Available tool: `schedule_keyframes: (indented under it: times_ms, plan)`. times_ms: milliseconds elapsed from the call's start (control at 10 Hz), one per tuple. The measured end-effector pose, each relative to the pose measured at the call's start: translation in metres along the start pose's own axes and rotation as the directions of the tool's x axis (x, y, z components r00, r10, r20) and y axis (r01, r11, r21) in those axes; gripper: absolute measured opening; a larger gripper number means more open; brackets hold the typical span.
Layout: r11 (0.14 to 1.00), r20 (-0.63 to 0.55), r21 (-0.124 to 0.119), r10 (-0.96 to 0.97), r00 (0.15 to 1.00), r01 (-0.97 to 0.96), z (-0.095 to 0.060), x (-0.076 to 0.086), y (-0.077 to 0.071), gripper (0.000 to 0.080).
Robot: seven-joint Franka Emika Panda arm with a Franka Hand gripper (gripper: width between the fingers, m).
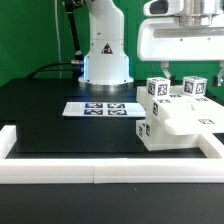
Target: Assemble chair
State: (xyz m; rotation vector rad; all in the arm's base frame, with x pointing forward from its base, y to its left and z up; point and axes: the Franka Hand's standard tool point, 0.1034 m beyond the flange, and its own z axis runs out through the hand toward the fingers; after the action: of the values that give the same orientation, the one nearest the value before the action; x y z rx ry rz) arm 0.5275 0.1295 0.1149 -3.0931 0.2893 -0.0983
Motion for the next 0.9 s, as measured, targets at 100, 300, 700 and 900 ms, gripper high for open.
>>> schedule_keyframes:
  times_ms: [100,300,700,900]
  plan:
    - [0.995,-0.001,-0.004,-0.099,0.995,0.099,0.0000,0.0002,0.0003,0.0649]
    - [0.970,-0.001,-0.005,-0.243,0.970,0.243,0.0000,0.0009,0.0018,0.0649]
    - [0.932,0.001,-0.012,-0.362,0.932,0.362,0.0002,-0.0009,-0.0021,0.0522]
    - [0.933,0.001,-0.012,-0.360,0.933,0.360,0.0002,-0.0005,-0.0012,0.0382]
